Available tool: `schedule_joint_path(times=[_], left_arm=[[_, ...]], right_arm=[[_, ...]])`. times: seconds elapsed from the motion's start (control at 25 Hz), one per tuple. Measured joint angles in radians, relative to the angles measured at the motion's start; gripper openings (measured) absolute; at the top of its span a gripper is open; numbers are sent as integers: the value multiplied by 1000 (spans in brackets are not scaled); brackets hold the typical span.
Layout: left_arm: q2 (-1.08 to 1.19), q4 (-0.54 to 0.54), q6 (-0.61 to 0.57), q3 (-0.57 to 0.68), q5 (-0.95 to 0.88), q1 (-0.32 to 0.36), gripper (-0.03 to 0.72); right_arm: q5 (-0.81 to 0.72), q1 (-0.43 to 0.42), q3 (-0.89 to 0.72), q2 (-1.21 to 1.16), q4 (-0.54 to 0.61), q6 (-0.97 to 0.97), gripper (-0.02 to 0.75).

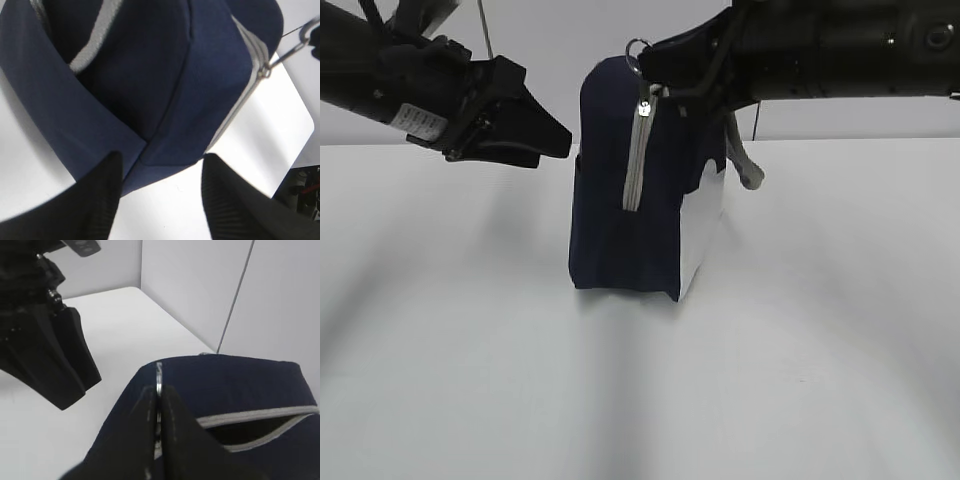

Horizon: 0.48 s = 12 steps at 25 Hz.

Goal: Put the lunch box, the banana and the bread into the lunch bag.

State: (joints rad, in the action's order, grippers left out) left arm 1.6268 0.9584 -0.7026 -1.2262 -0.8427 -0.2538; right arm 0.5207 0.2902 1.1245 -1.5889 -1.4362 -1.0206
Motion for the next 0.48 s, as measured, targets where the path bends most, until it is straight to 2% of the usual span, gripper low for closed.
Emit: schedule_joint_path(times=[0.16, 0.48], left_arm=[[4, 1, -12, 0, 0, 0, 369], [5, 14, -33, 0, 0, 0, 368]], right_arm=[[0, 0, 0, -17, -66, -51, -16], [-19, 0, 16, -43, -63, -42, -16]])
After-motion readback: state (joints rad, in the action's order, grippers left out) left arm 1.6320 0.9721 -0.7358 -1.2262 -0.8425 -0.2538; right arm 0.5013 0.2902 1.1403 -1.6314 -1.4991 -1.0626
